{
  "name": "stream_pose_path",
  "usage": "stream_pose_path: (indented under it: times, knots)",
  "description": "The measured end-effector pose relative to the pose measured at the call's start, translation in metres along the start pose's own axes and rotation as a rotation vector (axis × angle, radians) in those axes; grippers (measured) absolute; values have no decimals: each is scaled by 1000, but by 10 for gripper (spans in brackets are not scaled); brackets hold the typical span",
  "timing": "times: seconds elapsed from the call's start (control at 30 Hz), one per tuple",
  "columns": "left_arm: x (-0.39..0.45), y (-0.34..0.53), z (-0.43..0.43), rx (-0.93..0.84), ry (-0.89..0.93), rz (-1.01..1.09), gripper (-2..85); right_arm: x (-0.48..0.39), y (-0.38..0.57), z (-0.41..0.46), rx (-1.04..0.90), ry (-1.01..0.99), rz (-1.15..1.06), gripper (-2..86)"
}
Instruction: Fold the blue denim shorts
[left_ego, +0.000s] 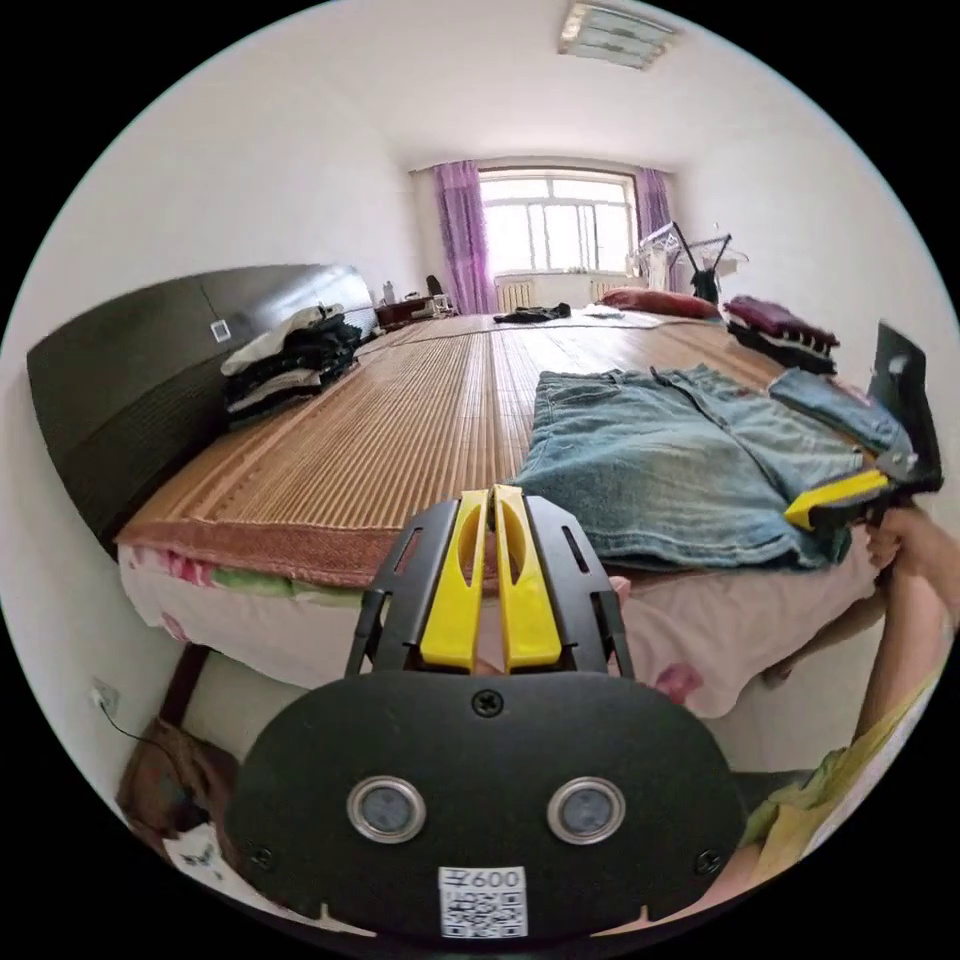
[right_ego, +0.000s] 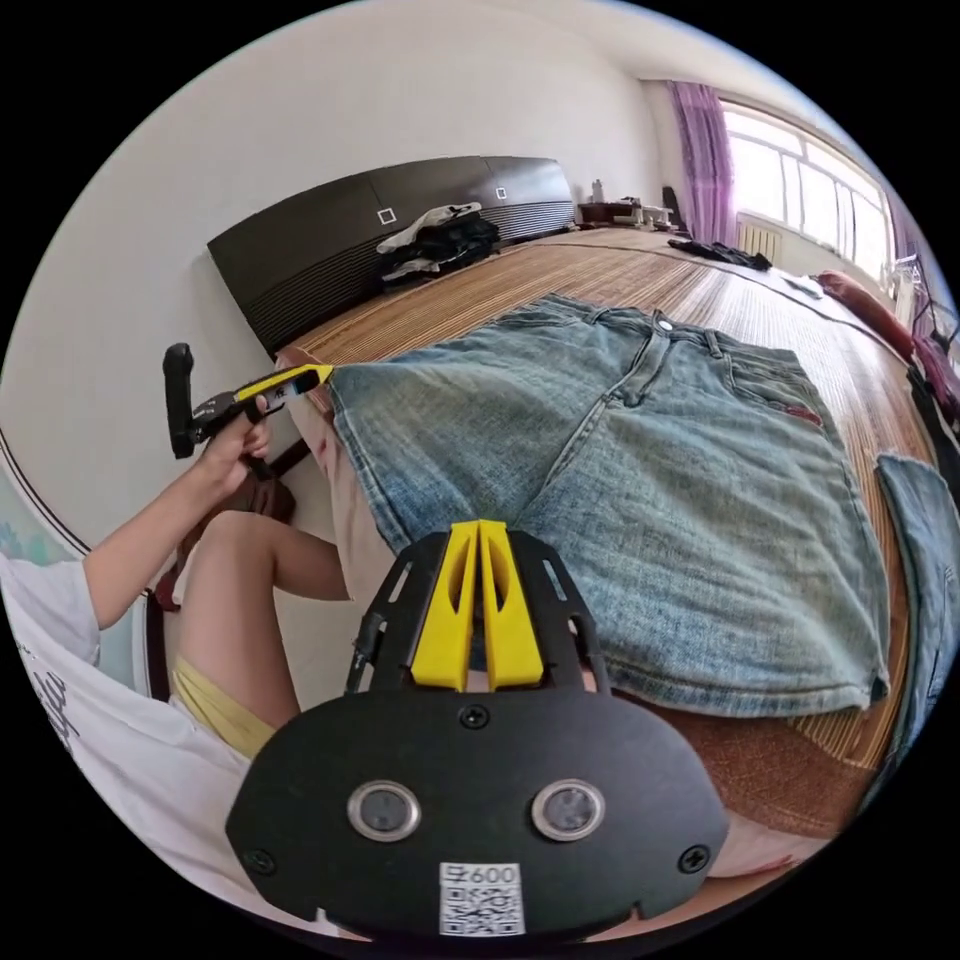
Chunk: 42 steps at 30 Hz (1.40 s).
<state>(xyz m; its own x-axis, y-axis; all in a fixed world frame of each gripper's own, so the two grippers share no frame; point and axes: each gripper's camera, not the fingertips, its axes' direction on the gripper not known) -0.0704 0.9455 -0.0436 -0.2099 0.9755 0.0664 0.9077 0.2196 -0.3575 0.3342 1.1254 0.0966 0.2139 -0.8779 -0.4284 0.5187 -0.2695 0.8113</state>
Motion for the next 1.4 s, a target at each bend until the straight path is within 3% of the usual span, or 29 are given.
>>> stream_pose_path:
  times: [0.27, 0.33, 0.37, 0.5, 0.73, 0.9, 1.1, 1.2, 1.3, 1.4]
  knots:
    - [-61, -4, 12, -45, 5, 4, 19, 11, -46, -85, 15, -104, 99, -9]
    - [-90, -2, 13, -74, -192, -71, 14, 14, -59, -103, 0, -109, 101, -8]
    - [-98, -1, 12, -72, -192, -69, 13, 15, -68, -116, -6, -112, 101, -8]
    - [-144, 15, -25, -24, 15, -215, 11, 24, -94, -177, -6, -131, 135, -7]
    - [-31, 87, -101, 182, 194, 161, 19, 58, -93, -310, 172, -128, 246, 45]
    - [63, 133, -98, 202, 311, 388, 34, 110, -72, -380, 192, -272, 533, 80]
    - [102, 152, -41, 92, 357, 398, 67, 173, -49, -421, 388, -642, 769, 111]
    - [98, 155, -11, -69, 419, 354, 63, 179, -73, -435, 302, -604, 735, 111]
    - [76, 177, -14, 27, 417, 281, 40, 179, -92, -449, 292, -638, 726, 110]
    - [61, 193, -4, -2, 424, 250, 30, 186, -101, -468, 387, -756, 768, 108]
